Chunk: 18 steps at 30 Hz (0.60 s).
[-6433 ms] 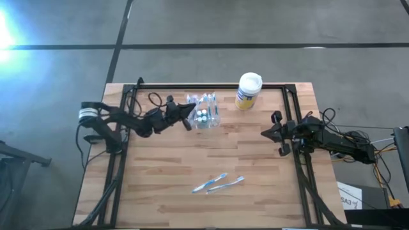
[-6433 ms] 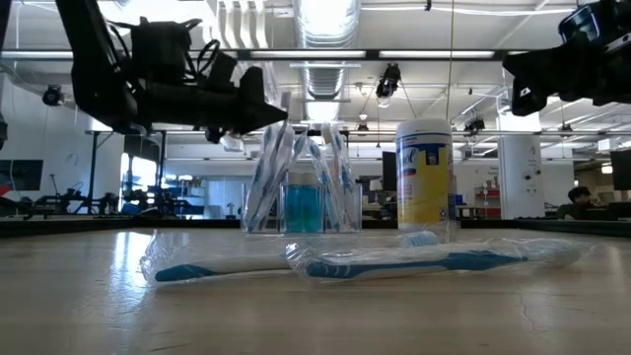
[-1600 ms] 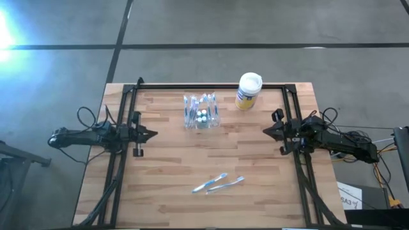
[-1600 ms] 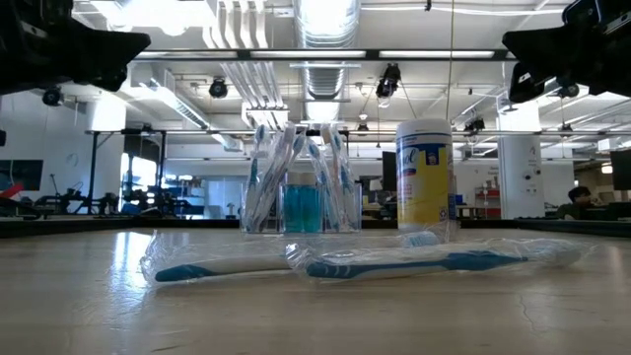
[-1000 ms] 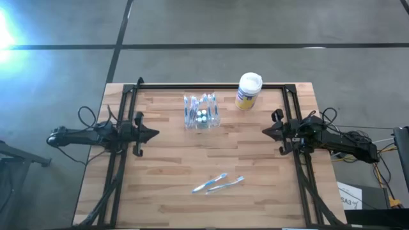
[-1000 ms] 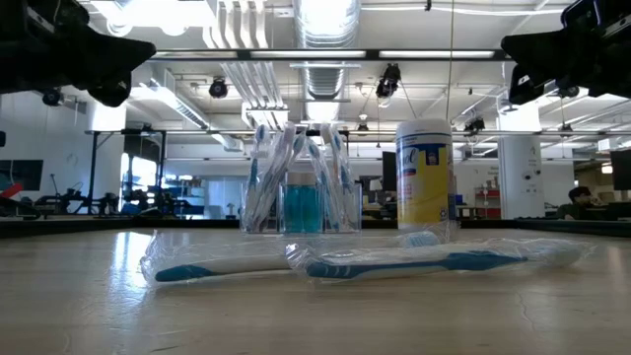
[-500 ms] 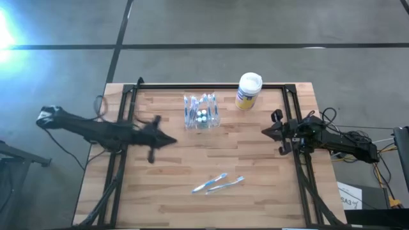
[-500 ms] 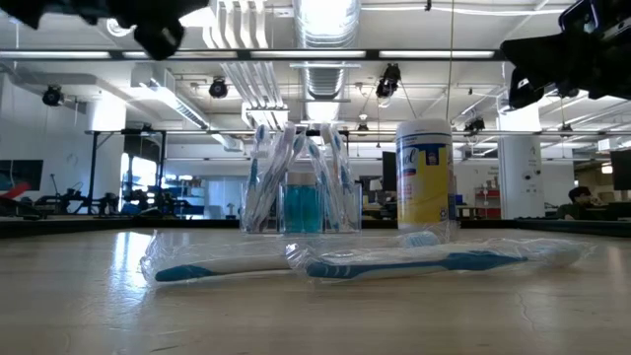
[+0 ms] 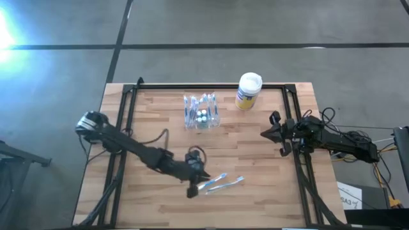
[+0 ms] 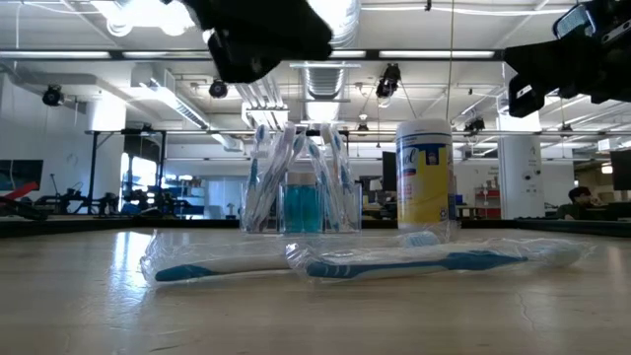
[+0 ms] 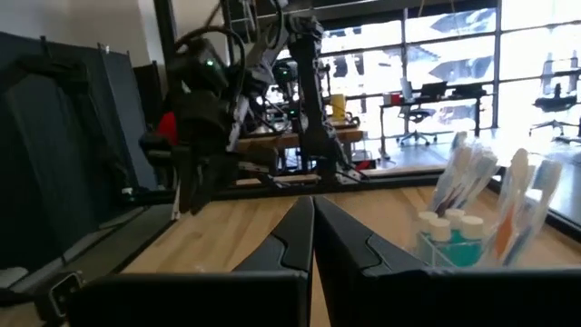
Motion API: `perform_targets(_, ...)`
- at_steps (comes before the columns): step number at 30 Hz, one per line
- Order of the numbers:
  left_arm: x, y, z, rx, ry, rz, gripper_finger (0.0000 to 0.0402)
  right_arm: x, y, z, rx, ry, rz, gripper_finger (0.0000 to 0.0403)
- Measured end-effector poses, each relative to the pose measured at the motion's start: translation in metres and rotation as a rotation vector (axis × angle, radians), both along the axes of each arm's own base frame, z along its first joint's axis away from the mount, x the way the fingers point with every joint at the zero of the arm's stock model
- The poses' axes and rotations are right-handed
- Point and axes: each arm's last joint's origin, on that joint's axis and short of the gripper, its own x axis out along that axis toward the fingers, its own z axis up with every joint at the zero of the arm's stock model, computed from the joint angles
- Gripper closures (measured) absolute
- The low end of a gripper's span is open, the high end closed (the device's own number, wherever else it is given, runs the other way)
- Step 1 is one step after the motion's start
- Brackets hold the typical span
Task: Pick & Place toothbrushing station
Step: Put the blue toothbrush into the transparent organizer
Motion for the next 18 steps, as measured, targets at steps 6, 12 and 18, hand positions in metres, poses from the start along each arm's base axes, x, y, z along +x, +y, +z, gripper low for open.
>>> perform_targets(6,0.031,-0.016,-0.026,0.070,0.306,0.049,0.0286,0.000,0.000,0.000,0.000,0.002,0.007,0.0394)
perform_targets(12,0.063,-0.030,-0.029,0.135,0.456,0.062,0.0233,0.000,0.000,0.003,-0.032,-0.038,-0.001,0.0394)
perform_targets(18,0.094,-0.031,-0.029,0.132,0.469,0.086,0.0211,-0.001,0.000,0.006,-0.042,-0.069,-0.009,0.0394)
